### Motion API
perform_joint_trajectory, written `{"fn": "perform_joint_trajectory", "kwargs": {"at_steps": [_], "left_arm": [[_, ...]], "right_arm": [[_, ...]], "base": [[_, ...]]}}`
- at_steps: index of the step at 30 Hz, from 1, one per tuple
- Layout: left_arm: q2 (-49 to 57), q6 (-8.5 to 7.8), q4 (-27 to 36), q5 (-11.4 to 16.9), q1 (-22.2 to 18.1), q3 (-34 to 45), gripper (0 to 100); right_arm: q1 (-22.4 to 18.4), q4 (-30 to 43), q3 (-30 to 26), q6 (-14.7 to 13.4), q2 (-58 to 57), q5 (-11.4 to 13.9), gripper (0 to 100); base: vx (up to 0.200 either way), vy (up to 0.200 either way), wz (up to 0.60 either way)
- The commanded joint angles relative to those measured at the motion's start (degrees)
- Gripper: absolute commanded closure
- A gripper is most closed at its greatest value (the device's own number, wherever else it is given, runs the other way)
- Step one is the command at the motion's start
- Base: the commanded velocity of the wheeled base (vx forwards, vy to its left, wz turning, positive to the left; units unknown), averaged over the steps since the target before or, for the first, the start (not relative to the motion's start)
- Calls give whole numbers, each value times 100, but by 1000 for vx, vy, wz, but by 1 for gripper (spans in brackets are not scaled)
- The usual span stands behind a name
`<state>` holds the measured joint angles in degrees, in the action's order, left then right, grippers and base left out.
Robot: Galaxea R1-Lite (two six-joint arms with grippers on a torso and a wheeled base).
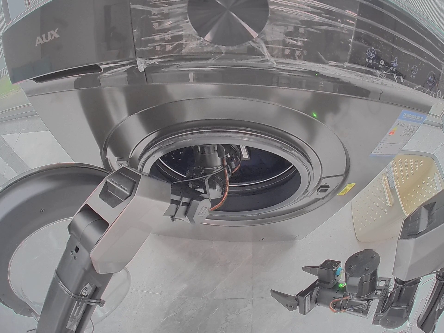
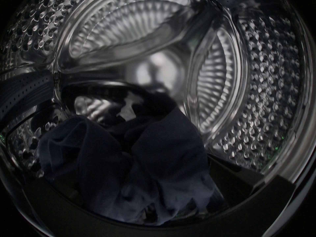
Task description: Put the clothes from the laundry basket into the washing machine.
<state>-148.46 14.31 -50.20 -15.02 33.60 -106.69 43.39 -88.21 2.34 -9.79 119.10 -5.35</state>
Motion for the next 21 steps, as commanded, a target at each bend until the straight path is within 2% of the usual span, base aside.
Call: {"fn": "perform_joint_trajectory", "kwargs": {"at_steps": [1,4,9,16,21], "left_arm": [[959,-148,-16,-1,305,1414,0],[1284,-333,-157,78,411,2223,0],[1776,-535,-956,271,771,3875,0],[2383,-605,-1361,438,1026,5308,0],[3121,-570,-1457,438,1439,6415,0]], "right_arm": [[3,-3,-14,3,8,-1,0],[3,-3,-23,3,-1,-1,0],[3,-3,-49,3,-10,-1,0],[3,-3,-85,-5,-54,-1,0],[-41,-3,-111,3,-449,-1,0]], "base": [[0,0,0],[0,0,0],[0,0,0],[0,0,0],[0,0,0]]}}
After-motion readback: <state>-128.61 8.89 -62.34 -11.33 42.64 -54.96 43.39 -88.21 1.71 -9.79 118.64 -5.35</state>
